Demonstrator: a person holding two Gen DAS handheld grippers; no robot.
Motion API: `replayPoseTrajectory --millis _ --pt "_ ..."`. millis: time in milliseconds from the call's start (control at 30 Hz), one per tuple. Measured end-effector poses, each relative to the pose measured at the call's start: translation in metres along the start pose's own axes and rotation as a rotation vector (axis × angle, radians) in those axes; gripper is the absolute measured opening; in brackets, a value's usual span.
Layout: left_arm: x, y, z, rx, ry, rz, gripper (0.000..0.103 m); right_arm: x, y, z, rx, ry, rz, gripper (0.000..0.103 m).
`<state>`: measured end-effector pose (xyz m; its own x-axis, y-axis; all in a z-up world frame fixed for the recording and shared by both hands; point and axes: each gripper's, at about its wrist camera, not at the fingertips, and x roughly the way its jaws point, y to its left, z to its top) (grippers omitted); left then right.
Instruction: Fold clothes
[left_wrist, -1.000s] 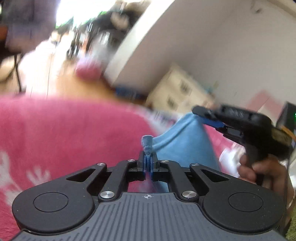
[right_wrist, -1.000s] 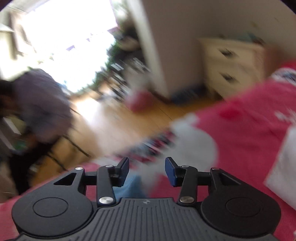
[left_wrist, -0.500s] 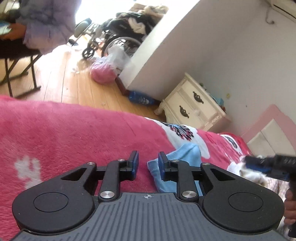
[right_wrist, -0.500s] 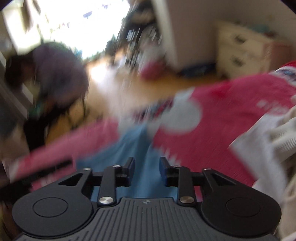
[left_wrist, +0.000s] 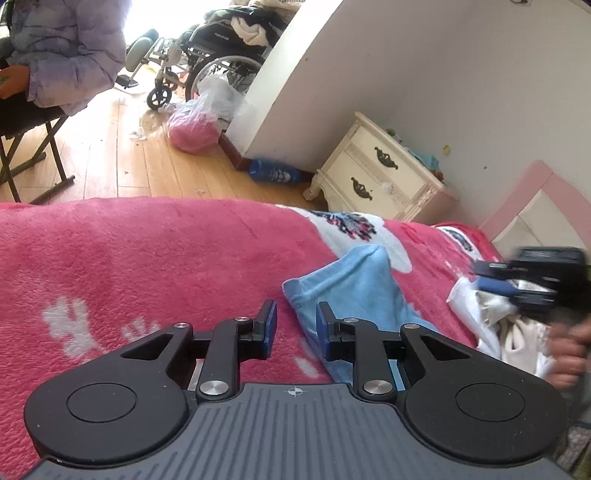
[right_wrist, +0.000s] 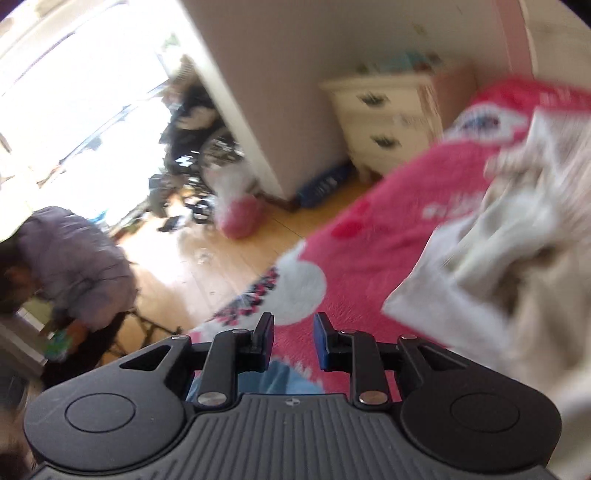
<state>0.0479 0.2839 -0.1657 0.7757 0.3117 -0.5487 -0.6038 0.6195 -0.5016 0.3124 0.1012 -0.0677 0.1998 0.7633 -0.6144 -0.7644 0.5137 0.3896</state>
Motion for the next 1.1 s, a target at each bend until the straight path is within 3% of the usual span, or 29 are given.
replayPoseTrajectory --millis 167,233,367,533,633,700,767,867,933,1033,1100 --pt "-0.014 -0.001 0.008 0.012 0.0 -0.012 0.026 -0.145 0.02 -0.01 -0.103 -0.013 0.009 0.029" --pt "-0.019 -0.001 0.013 0.012 0.009 -0.024 0.026 -0.163 0.019 -0.009 -0.105 0.054 0.013 0.029" --pt "-0.034 -0.007 0.02 0.02 0.015 -0.038 0.029 -0.115 0.006 -0.054 -0.109 0.252 -0.065 0.029" --pt "-0.067 -0.013 0.026 0.064 0.012 -0.061 0.031 -0.007 -0.049 -0.1 -0.034 0.363 -0.186 0.029" --pt "-0.09 -0.009 0.026 0.11 0.034 -0.042 0.035 0.024 -0.084 -0.104 0.046 0.322 -0.238 0.022" --pt "-0.103 -0.003 0.024 0.141 0.065 -0.021 0.037 0.024 -0.105 -0.095 0.15 0.205 -0.251 0.022" --pt "-0.113 0.005 0.018 0.165 0.109 0.006 0.037 0.019 -0.115 -0.088 0.201 0.132 -0.324 0.024" --pt "-0.124 0.02 0.008 0.183 0.148 0.043 0.037 -0.007 -0.106 -0.078 0.194 0.089 -0.265 0.026" --pt "-0.129 0.03 0.003 0.192 0.17 0.061 0.037 -0.035 -0.092 -0.077 0.173 0.12 -0.205 0.026" --pt "-0.135 0.042 -0.004 0.219 0.218 0.068 0.037 -0.096 -0.068 -0.085 0.113 0.153 -0.156 0.026" --pt "-0.139 0.049 -0.008 0.24 0.257 0.073 0.037 -0.154 -0.046 -0.091 0.069 0.103 -0.169 0.026"
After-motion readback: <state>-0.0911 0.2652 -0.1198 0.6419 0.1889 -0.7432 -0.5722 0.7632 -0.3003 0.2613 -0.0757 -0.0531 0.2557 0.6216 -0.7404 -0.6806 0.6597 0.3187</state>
